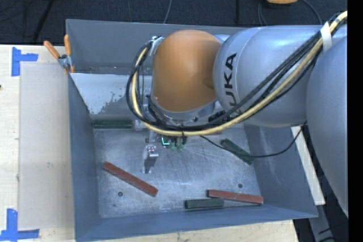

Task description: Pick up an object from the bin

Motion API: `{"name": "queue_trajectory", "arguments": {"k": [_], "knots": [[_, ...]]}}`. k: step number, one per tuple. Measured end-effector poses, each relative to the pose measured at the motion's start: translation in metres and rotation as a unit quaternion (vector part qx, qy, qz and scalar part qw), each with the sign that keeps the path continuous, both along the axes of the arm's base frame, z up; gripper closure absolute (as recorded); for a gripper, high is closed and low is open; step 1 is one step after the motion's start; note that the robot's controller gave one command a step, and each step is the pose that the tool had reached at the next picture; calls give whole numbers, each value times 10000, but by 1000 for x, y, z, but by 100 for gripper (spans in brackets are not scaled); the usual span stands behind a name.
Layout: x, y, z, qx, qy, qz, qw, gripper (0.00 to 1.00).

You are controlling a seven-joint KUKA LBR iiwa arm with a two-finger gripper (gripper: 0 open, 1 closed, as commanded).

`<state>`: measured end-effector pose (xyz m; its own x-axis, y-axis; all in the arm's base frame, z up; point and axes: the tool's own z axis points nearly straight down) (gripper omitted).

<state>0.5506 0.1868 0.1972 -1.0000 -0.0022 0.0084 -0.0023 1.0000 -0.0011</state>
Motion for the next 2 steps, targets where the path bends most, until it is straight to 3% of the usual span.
{"name": "queue_trajectory", "arguments": {"k": [1,2], "knots": [[2,-1,4,6,-36,-18,10000,0],[-12,1,-50,12,-61,66,10000,0]]}}
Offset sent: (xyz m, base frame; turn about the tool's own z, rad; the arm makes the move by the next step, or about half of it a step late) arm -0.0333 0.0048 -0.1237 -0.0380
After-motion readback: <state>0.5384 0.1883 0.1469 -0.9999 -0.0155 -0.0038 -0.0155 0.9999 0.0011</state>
